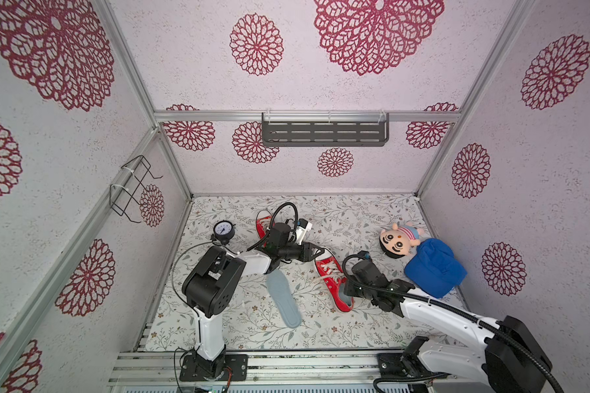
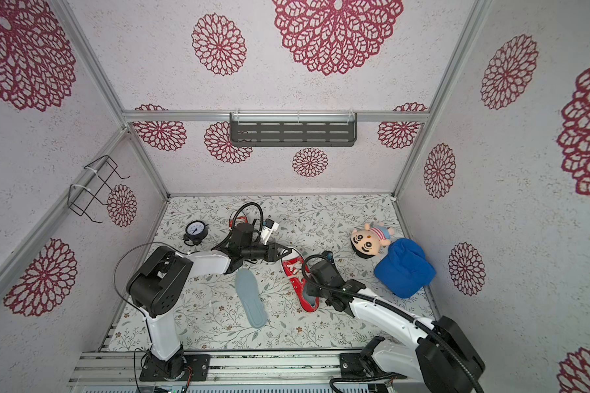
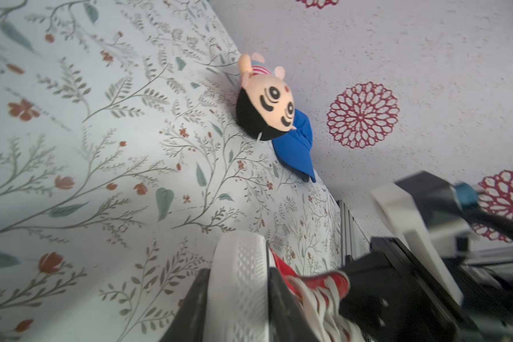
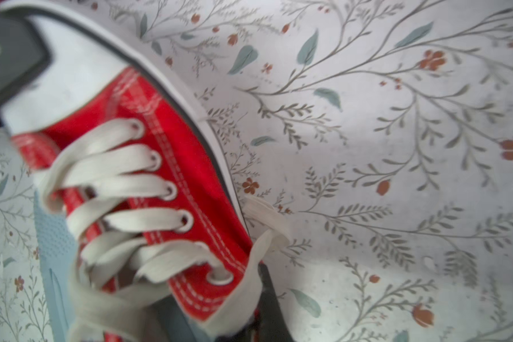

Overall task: Remove the insole from the shoe
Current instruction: Pick up the shoe at the center of the board, then remove the insole from the shoe.

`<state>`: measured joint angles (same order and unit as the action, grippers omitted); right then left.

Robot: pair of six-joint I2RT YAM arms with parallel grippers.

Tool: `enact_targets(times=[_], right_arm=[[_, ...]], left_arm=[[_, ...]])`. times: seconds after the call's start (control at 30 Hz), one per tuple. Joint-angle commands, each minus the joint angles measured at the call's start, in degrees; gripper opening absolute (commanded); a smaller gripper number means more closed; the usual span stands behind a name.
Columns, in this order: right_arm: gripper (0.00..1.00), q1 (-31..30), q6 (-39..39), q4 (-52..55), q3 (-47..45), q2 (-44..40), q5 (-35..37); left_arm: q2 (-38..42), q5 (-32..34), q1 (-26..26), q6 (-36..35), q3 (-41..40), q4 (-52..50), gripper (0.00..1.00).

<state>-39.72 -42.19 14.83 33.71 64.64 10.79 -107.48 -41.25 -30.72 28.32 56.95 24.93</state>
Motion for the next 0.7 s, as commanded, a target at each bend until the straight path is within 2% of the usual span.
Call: enact_targets(times=[0.0,0.03,0.1,0.2,0.3,0.43,0.63,0.67], right_arm=[[0.00,3.7,3.3,11.2,-0.9,-1.8,9.4],[0.00,3.8,4.7,10.1,-0.7,-2.6,8.2],[0.02,3.8,9.4,3.9,-1.2,-5.0,0.0],[0.17,3.9,12.3,-5.2,-3.3,-7.4,-11.4],[0.32,3.9,13.5,-5.6,-3.3,-7.7,-16.2],[0.39,3.7,14.7,3.8,-0.5,-9.5,-15.0],[0.38,1.7,13.7,14.1,2.6,-16.1,-13.4],[0.36,1.0,13.3,14.7,2.8,-17.0,-13.5]], left_arm=[[4.4,-3.6,1.1,-11.1,-1.6,-1.8,0.08],[5.2,-3.9,1.0,-12.1,-1.9,-1.9,0.06],[6.6,-3.7,0.8,-13.9,-2.5,-2.0,0.02],[7.9,-2.3,0.7,-14.9,-2.7,-2.2,0.00],[8.4,1.0,0.7,-14.0,-1.8,-4.5,0.00],[9.8,4.6,0.6,-14.9,0.8,-12.8,0.00],[12.6,8.2,0.7,-15.5,3.6,-23.1,0.00],[12.6,8.5,0.7,-15.6,4.2,-24.6,0.00]])
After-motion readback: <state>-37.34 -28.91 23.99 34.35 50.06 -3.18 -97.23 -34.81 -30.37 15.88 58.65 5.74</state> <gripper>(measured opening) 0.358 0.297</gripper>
